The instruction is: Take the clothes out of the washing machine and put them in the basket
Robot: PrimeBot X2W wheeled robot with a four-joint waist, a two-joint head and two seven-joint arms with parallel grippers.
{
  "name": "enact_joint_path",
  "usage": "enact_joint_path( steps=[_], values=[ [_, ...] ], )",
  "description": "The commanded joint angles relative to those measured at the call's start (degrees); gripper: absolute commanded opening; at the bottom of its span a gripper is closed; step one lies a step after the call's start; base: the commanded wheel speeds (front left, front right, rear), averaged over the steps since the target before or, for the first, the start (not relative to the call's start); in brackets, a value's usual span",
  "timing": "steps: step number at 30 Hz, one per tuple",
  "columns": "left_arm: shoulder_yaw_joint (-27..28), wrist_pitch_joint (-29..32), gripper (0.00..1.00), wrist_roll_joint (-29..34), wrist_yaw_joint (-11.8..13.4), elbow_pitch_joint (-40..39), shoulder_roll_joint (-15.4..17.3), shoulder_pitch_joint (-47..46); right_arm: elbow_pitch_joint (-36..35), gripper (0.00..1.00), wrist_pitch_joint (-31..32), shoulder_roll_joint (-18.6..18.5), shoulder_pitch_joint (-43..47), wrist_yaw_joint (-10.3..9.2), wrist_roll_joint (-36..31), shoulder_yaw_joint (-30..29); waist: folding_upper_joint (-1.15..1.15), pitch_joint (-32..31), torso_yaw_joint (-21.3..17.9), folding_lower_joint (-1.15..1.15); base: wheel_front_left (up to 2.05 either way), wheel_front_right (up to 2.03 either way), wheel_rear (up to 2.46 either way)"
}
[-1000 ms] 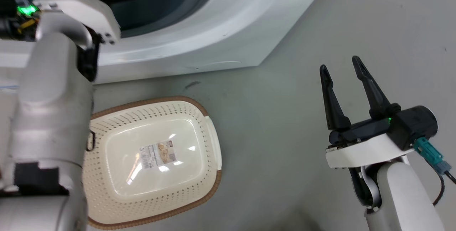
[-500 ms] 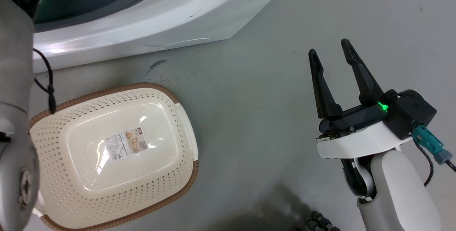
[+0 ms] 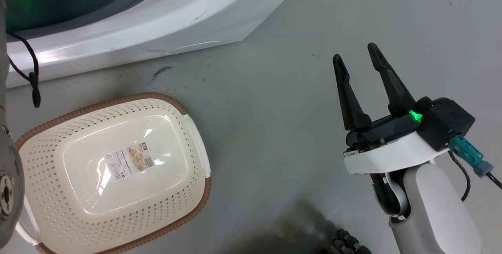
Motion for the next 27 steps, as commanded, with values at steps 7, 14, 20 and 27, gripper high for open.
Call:
enact_joint_path(
  steps=[7,14,20,27],
  values=[
    [-1.06,-9.11,0.00,0.55,0.68,-3.46,0.10,4.13,0.80,1.00,-0.15,0.11,-1.15,-0.04,0.31,0.13,0.00,-1.35,0.62,-0.01,0.00,0.00,0.00],
    [-1.55,-26.93,0.00,0.32,1.28,-7.52,-1.04,9.86,2.25,1.00,-0.15,0.11,0.31,-0.04,-0.88,-0.78,0.00,-5.64,2.07,-0.01,0.00,0.00,0.00],
    [-0.77,-43.06,0.00,-1.22,1.98,-7.54,-3.18,17.45,3.93,1.00,-0.15,0.09,2.82,-0.04,-2.19,-2.20,0.00,-11.61,3.85,-0.01,0.00,0.00,0.00],
    [0.69,-49.86,0.00,-3.51,1.20,-8.64,-5.92,25.56,5.64,1.00,-0.14,0.08,6.41,-0.04,-3.84,-4.38,0.00,-18.35,6.20,-0.01,0.00,0.00,0.00]
  ],
)
